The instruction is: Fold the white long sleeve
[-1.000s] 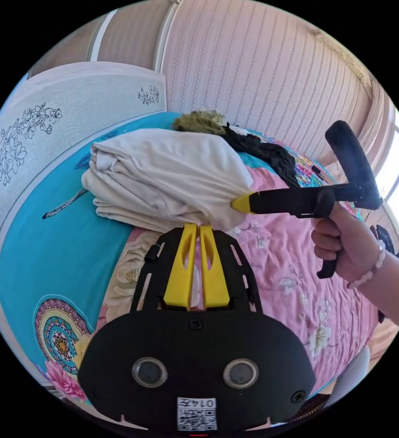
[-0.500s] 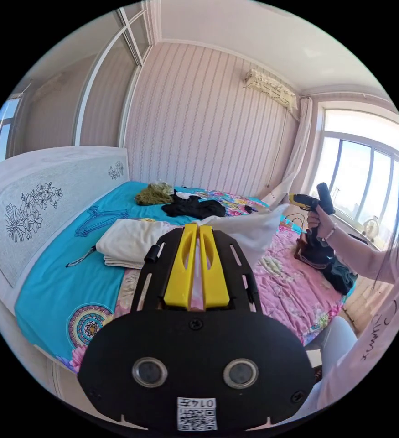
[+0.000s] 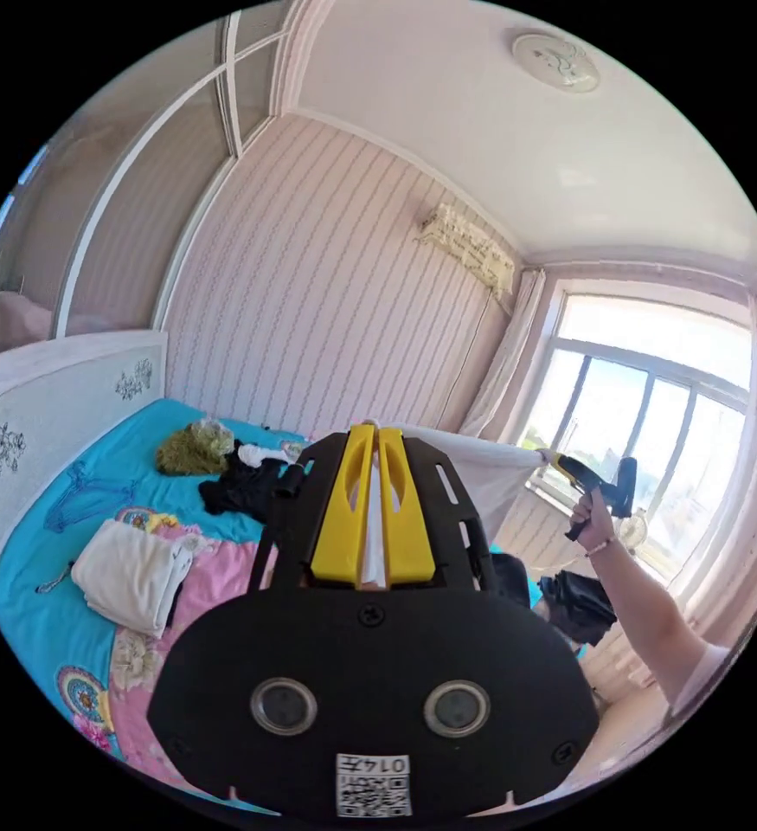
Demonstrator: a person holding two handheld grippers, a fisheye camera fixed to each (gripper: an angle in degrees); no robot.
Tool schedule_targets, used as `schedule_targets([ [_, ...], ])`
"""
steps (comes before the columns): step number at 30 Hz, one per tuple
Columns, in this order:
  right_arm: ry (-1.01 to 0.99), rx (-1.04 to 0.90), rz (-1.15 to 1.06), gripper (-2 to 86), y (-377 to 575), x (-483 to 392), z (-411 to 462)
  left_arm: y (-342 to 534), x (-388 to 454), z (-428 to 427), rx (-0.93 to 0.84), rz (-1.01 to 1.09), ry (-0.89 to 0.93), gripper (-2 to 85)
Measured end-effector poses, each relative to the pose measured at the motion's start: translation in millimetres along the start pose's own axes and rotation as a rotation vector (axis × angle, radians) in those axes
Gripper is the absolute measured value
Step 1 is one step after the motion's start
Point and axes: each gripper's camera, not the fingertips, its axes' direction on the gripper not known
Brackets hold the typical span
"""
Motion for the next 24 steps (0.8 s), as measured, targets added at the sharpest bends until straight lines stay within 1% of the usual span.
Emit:
schedule_targets([
  [1,-0.025,0.057,-0.011,0.4,-7.7,-3.2,-11.5,-10.9,11.3,-7.6,0.046,0.027,-0.002,-1.0],
  [2,-0.060,0.144,-0.039,0.4,-18.6,-9.9,-32.4,-27.9,33.2,-21.7,0.108,0.091,-0.003,-1.0],
  [3,-0.070,0.190,-0.077,0.5,-23.1,-16.5,-48.8,-36.9,51.5,-32.4,0.134,0.153,-0.003,-1.0],
  [5,-0.063,0.196,-0.147,0.5,-16.9,-23.3,-65.8,-35.4,67.3,-43.7,0.136,0.225,-0.004,-1.0],
  [7,-0.066,0.177,-0.205,0.5,4.2,-22.4,-77.8,-18.5,68.1,-51.0,0.106,0.264,0.003,-1.0],
  [10,-0.101,0.079,-0.208,0.5,68.6,-2.3,-87.3,44.2,45.0,-53.3,-0.038,0.304,-0.003,-1.0],
  [12,-0.131,-0.064,-0.129,0.5,145.5,23.3,-85.1,124.5,10.2,-47.0,-0.259,0.237,0.017,-1.0],
  [13,-0.131,-0.121,-0.104,0.5,167.7,29.6,-82.4,148.0,1.8,-45.1,-0.319,0.222,0.013,-1.0],
  [15,-0.052,-0.354,-0.027,0.4,265.0,50.5,-67.0,246.5,-26.1,-40.2,-0.516,0.190,-0.049,-1.0],
  [16,-0.031,-0.425,-0.004,0.4,289.7,55.7,-61.5,270.9,-31.7,-39.2,-0.558,0.190,-0.071,-1.0],
  [18,0.011,-0.662,0.135,0.4,383.1,74.1,-40.1,355.9,-51.4,-33.0,-0.708,0.160,-0.145,-1.0],
  [19,0.013,-0.701,0.166,0.4,402.9,77.1,-36.2,374.0,-56.4,-30.7,-0.748,0.141,-0.163,-1.0],
  [21,0.064,-0.828,0.269,0.5,461.1,86.8,-27.2,428.5,-70.3,-23.9,-0.886,0.091,-0.182,-1.0],
  [24,0.040,-0.869,0.426,0.5,498.5,101.3,-30.3,465.3,-87.0,-24.6,-0.995,0.059,-0.214,-1.0],
])
